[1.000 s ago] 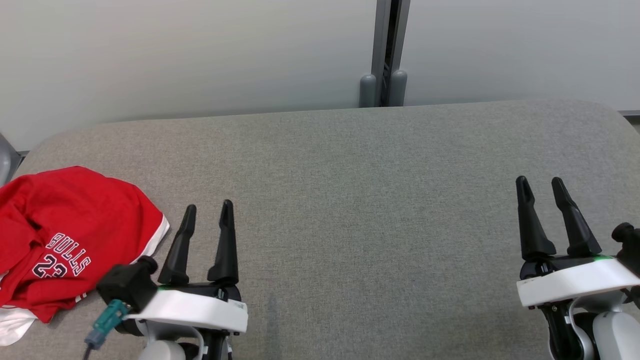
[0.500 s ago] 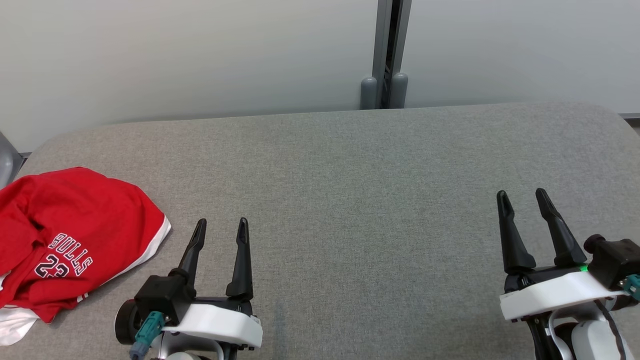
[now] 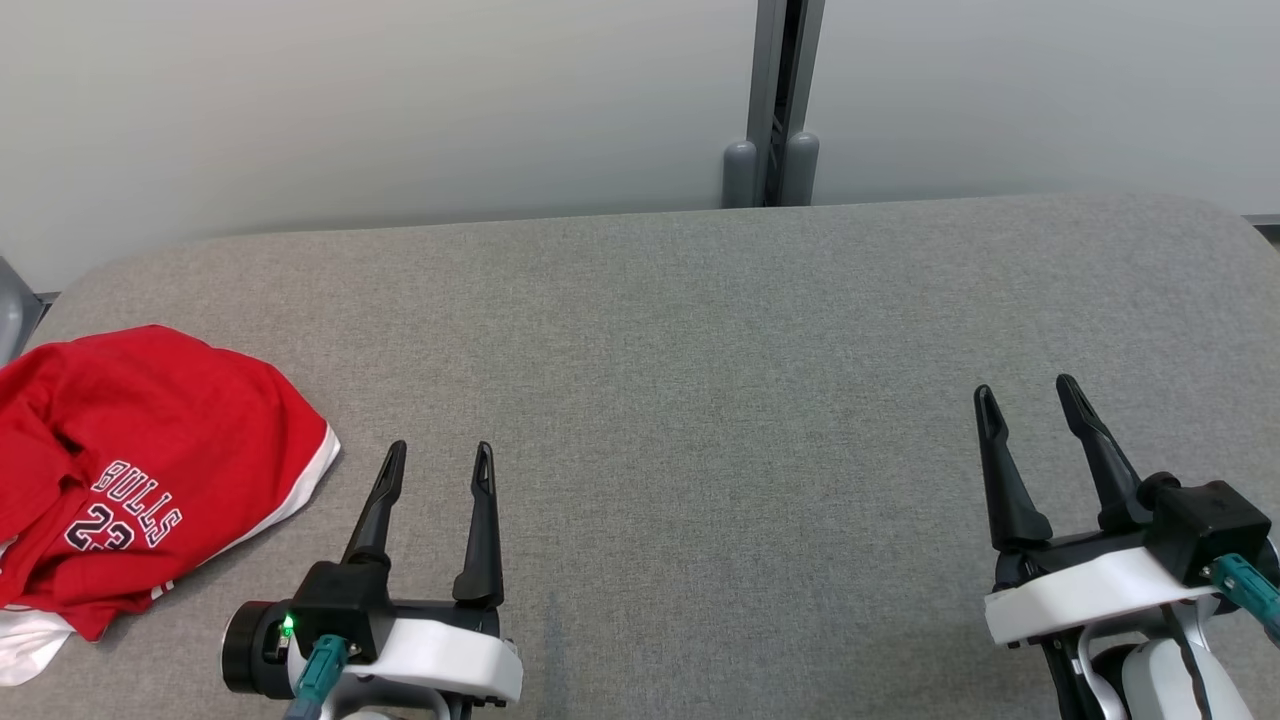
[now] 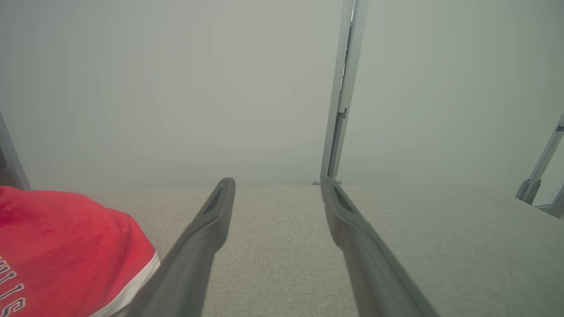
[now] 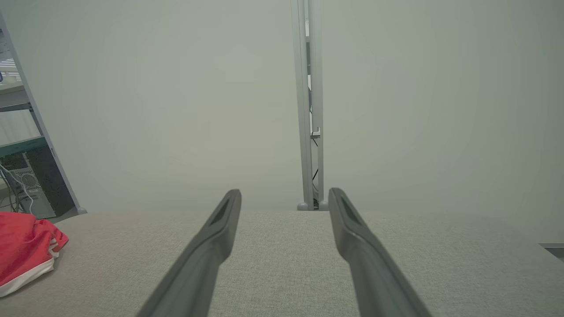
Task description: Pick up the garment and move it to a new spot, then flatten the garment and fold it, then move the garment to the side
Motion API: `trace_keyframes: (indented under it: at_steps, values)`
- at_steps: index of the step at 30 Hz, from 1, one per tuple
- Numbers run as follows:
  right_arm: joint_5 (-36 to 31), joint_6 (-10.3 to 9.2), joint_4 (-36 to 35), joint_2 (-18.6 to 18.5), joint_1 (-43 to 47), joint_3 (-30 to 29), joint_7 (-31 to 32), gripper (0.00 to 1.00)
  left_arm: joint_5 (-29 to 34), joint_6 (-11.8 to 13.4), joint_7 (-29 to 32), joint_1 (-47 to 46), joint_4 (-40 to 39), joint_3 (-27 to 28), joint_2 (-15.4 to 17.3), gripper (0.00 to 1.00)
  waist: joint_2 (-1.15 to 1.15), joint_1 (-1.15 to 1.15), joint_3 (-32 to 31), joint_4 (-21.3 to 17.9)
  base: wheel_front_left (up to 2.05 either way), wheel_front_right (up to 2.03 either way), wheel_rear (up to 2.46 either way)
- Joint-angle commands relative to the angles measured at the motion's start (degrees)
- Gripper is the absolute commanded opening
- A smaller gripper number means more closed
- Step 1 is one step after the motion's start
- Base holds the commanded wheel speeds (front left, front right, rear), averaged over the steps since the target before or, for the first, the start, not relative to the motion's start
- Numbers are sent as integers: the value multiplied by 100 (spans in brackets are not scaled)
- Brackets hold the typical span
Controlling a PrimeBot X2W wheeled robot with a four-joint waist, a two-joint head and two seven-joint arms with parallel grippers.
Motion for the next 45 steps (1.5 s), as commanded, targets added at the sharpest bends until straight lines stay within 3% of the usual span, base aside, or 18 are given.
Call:
trace_keyframes:
  at_steps: [1, 12, 24, 34, 45]
  values:
    - [-83, 9, 12, -35, -50, -1, -73, 100, 110, 33, -34, 13, -18, 31, 4, 100, 0, 0, 5, 2, 0, 0, 0]
    - [-304, 9, 204, -45, -91, 26, -231, 100, 388, -155, -118, 85, 81, 171, -72, 100, 0, 0, 31, 10, 0, 0, 0]
    - [-500, 6, 428, -55, -120, 119, -389, 100, 616, -124, -201, 187, -38, 304, -98, 100, 0, -1, 62, 40, 0, 0, 0]
    - [138, 6, 569, -54, -146, 68, -417, 100, 425, -307, -216, 169, 169, 248, -98, 100, 0, -1, 69, 23, 0, 0, 0]
    - [178, 6, 592, -52, -168, 58, -418, 100, 411, -310, -217, 140, 182, 217, -98, 100, 0, -1, 87, 6, 0, 0, 0]
